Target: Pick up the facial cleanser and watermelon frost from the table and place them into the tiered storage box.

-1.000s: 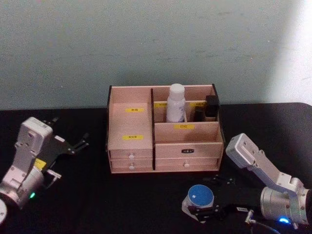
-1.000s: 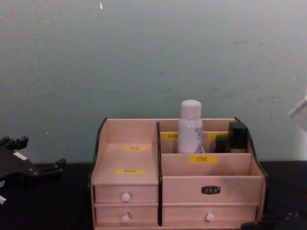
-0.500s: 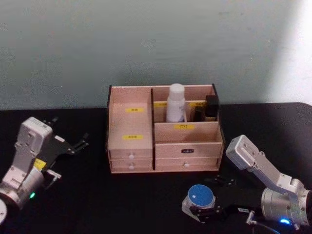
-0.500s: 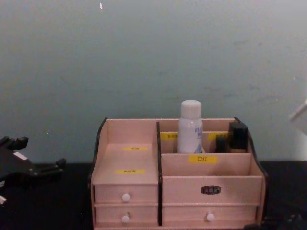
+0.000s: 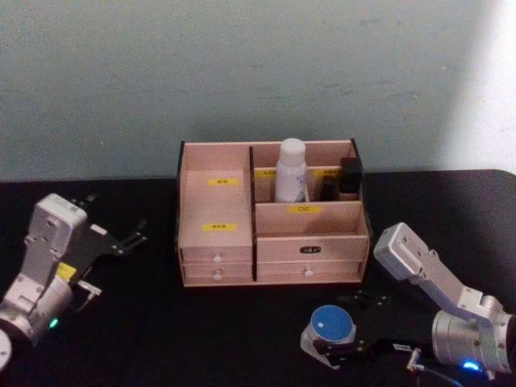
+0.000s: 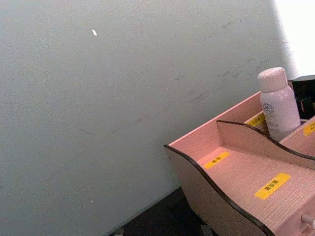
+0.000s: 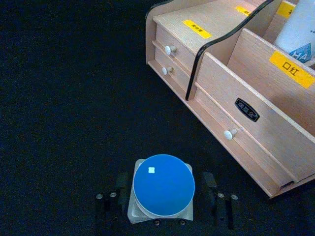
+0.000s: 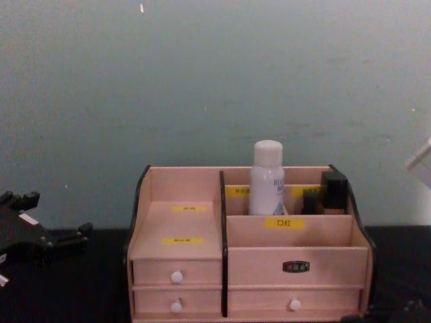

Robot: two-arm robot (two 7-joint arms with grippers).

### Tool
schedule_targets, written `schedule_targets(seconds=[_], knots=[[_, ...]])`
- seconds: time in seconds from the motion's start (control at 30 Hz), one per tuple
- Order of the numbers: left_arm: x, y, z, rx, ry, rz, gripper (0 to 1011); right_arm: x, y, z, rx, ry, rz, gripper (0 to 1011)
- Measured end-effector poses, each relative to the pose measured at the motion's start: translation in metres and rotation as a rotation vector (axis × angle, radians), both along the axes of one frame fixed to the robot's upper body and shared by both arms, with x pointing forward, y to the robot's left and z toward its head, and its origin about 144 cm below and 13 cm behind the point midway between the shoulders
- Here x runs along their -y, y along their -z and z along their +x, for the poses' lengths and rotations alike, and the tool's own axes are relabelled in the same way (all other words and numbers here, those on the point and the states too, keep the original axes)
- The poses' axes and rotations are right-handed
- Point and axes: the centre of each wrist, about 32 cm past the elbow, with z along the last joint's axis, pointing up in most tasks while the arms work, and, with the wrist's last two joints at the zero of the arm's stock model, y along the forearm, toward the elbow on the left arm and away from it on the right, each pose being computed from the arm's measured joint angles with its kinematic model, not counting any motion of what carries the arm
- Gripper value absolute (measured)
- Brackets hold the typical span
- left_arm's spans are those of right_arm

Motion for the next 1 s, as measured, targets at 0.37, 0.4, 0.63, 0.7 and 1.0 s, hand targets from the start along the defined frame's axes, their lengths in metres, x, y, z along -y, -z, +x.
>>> schedule_targets(seconds=[0.37, 0.4, 0.63, 0.7, 1.0], knots=[[0.0, 0.0, 0.0, 0.0, 0.0, 0.0, 1001, 0.0002, -0.0002, 0.0001, 0.0, 0.0, 0.002, 728], [0.0, 0.0, 0.0, 0.0, 0.0, 0.0, 1001, 0.0002, -0.0002, 0.0001, 0.0, 0.0, 0.002, 726], [0.0, 0.0, 0.0, 0.0, 0.0, 0.0, 1001, 0.0002, -0.0002, 0.0001, -0.001, 0.0, 0.002, 726], [0.0, 0.0, 0.0, 0.0, 0.0, 0.0, 1001, 0.0002, -0.0002, 0.0001, -0.001, 0.0, 0.002, 726], [0.0, 0.0, 0.0, 0.0, 0.0, 0.0, 1001, 0.0019, -0.0004, 0.001, -0.001, -0.002, 0.021, 726]])
